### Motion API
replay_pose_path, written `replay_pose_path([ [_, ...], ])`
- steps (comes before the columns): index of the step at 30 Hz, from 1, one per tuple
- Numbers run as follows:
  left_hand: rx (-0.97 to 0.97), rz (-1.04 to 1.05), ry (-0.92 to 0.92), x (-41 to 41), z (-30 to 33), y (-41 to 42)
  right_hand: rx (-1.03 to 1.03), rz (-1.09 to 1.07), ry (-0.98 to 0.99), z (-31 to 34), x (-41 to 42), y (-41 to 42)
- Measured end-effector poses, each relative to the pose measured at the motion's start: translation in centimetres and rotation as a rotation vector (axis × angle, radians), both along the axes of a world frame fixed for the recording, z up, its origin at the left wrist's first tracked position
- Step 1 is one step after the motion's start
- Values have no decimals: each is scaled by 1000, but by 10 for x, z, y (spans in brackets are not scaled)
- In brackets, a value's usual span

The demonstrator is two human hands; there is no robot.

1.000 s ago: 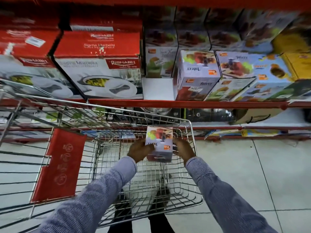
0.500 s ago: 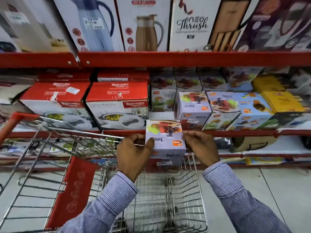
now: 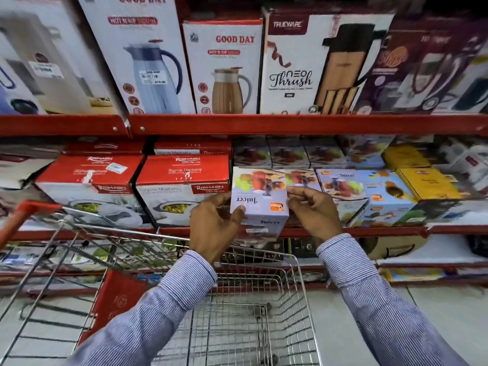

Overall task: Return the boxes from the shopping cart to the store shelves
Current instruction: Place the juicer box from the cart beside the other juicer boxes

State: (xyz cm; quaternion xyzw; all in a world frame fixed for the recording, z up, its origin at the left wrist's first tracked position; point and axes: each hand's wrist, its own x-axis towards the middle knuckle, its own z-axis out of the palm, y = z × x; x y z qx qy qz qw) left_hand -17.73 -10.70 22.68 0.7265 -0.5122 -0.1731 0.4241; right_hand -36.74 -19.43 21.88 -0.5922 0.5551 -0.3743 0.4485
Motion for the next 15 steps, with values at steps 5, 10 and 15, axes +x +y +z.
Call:
replay_pose_path([
  [5, 3, 1, 19, -2, -15, -16, -17, -1, 9, -7, 8, -13],
  [10, -19, -1, 16, -4, -37, -29, -16, -23, 64, -20, 14, -27],
  [15, -18, 9, 3, -4, -57, -39, 12, -20, 123, -32, 15, -38],
])
